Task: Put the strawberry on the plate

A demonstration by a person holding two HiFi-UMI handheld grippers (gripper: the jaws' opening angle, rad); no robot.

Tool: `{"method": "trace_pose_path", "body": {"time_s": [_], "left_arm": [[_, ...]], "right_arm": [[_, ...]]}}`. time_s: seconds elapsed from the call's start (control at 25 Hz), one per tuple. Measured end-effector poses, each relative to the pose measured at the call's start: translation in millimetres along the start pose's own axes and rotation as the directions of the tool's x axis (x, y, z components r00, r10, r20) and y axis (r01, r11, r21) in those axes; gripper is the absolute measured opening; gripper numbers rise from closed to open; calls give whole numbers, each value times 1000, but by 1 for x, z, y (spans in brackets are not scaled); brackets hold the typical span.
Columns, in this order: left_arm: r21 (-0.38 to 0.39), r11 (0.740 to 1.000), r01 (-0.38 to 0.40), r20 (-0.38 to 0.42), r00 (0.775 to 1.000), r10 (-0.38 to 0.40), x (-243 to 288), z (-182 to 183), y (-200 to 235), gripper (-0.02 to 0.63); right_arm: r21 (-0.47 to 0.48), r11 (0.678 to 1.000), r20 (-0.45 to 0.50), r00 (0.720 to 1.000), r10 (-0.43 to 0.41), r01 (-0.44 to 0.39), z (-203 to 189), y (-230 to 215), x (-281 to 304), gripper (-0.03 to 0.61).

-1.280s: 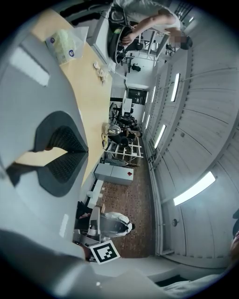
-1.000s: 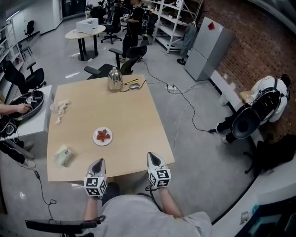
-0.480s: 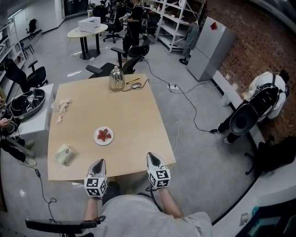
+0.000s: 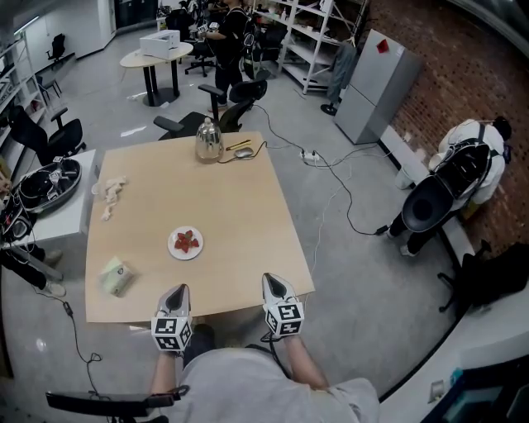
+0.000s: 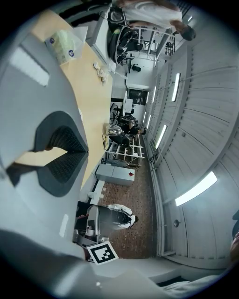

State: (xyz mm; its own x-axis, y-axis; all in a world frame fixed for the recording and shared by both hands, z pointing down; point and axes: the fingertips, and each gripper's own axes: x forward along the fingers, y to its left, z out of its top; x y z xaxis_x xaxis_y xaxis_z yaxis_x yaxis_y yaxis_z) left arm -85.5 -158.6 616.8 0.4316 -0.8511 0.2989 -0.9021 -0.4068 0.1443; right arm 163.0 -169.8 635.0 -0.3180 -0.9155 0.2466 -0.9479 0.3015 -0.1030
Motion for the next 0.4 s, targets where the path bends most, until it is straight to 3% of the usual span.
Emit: {"method": "trace_pose_path", "body": {"time_s": [0.4], "left_arm": [[0, 1000, 0, -2, 1000, 0, 2, -2, 0, 20]], "right_arm": [[4, 1000, 5, 1000, 0, 0, 0, -3, 1, 5]]}}
